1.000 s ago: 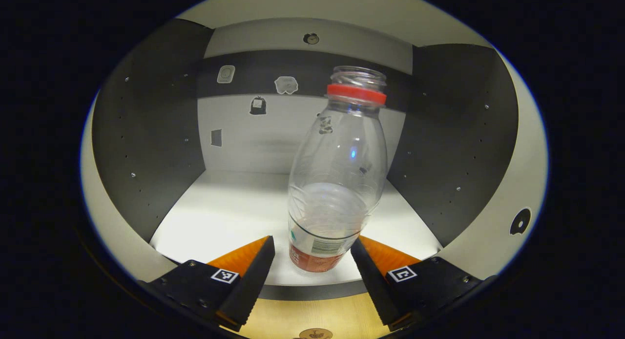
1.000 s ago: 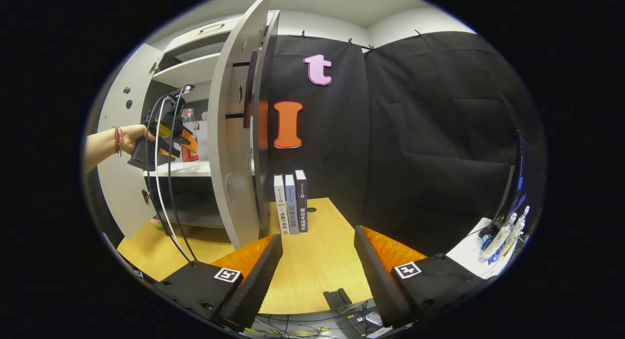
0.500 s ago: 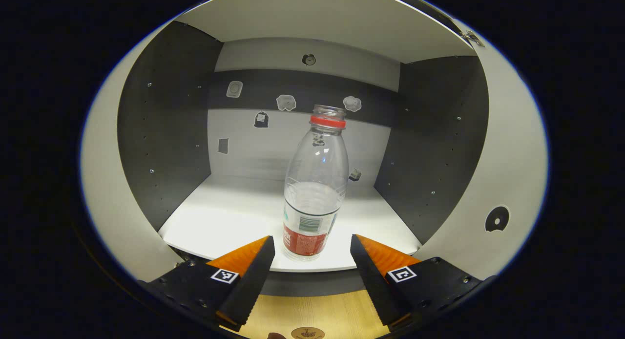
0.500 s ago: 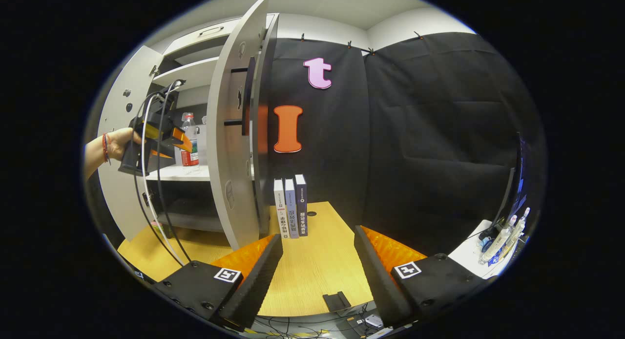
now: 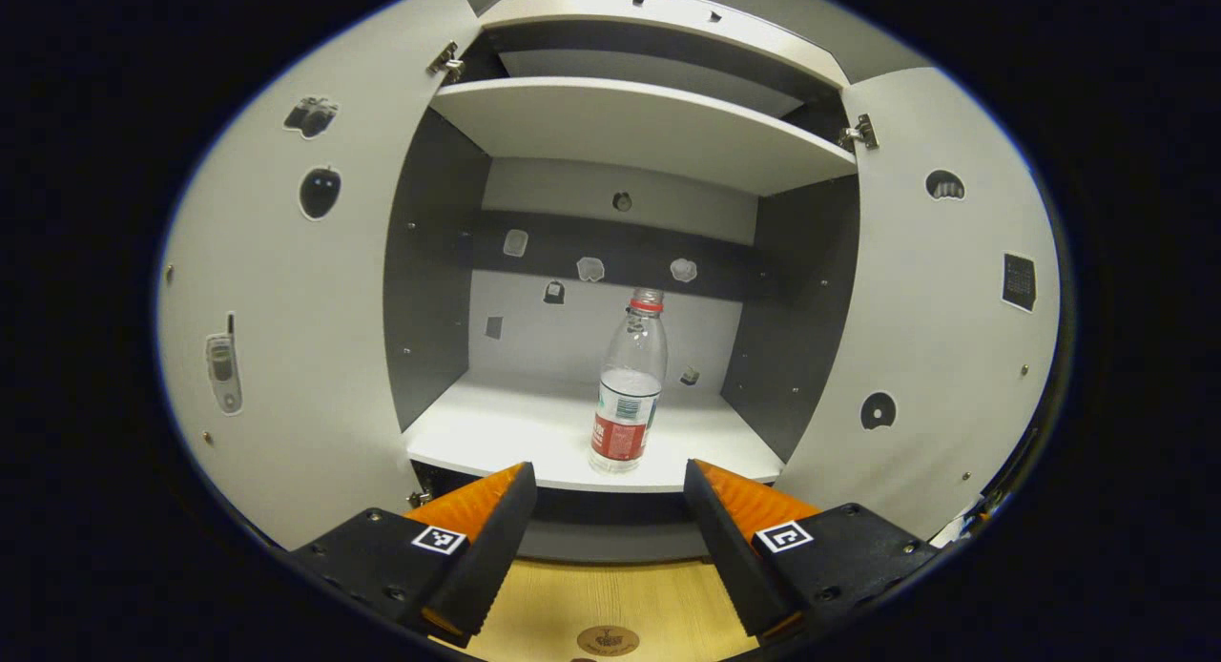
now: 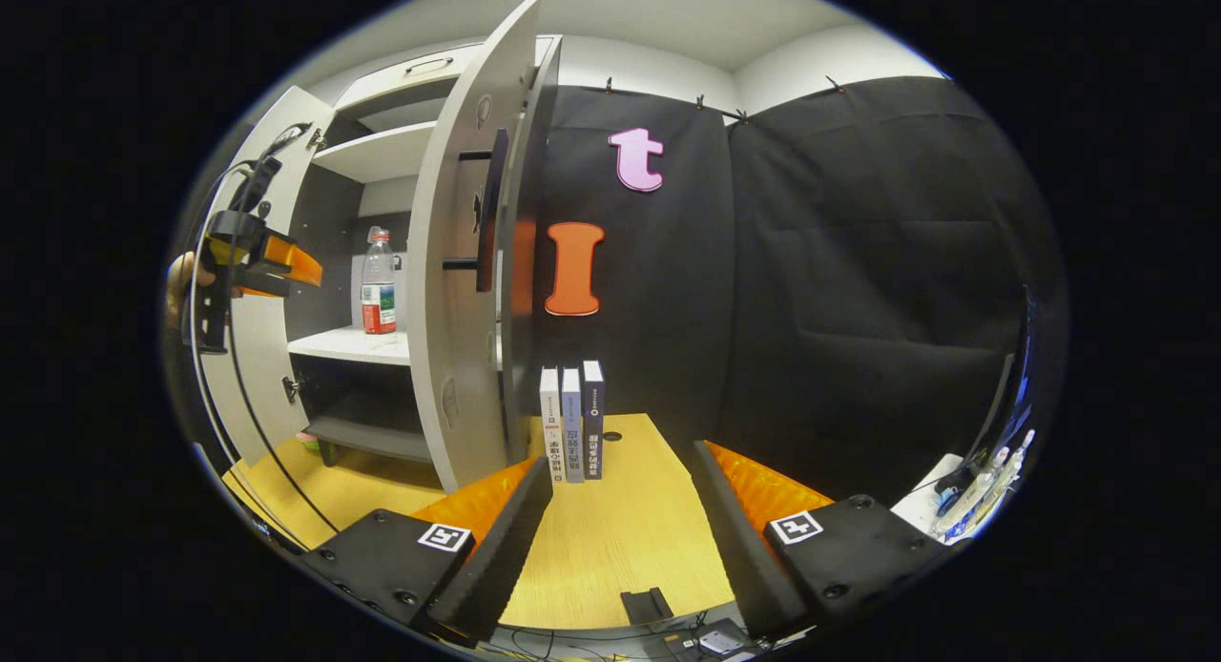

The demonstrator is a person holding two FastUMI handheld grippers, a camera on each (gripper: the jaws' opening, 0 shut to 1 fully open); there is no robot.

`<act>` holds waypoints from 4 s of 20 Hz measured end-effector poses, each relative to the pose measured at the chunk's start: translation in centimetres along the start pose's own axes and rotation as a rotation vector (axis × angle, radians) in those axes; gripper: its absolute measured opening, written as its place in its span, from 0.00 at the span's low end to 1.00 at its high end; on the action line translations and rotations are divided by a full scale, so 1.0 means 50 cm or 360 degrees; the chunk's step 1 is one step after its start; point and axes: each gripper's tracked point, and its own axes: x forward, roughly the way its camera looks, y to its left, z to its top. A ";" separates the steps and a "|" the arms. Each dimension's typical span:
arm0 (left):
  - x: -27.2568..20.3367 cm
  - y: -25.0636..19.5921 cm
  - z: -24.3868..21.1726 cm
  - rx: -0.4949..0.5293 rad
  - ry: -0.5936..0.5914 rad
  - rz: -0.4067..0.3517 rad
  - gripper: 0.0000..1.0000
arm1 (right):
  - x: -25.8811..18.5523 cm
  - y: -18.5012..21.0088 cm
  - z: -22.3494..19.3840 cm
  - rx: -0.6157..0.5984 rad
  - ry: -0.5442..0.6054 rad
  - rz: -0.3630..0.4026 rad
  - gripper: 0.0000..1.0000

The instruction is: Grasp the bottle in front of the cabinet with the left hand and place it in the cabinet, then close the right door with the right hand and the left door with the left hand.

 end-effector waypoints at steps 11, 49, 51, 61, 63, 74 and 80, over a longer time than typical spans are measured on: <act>-0.267 0.078 -0.031 0.0079 -0.0211 0.0270 0.95 | 0.102 0.089 0.133 -0.0100 -0.0183 0.0132 0.90; -0.266 0.302 -0.044 0.0000 -0.0269 0.0073 0.95 | 0.088 0.355 0.145 -0.0074 -0.0187 0.0070 0.95; -0.268 0.313 -0.044 -0.0009 -0.0272 0.0074 0.95 | 0.087 0.375 0.145 -0.0080 -0.0183 0.0088 0.87; -0.291 0.403 -0.052 -0.0003 -0.0283 0.0160 0.95 | 0.139 0.529 0.140 -0.0120 -0.0211 0.0266 0.87; -0.296 0.425 -0.050 -0.0001 -0.0292 0.0192 0.94 | 0.172 0.570 0.144 -0.0141 -0.0233 0.0309 0.87; -0.289 0.562 -0.065 -0.0057 -0.0268 0.0403 0.94 | 0.285 0.672 0.149 -0.0158 -0.0251 0.0345 0.94; -0.256 0.599 -0.066 -0.0069 -0.0261 0.0442 0.94 | 0.330 0.701 0.154 -0.0154 -0.0253 0.0338 0.94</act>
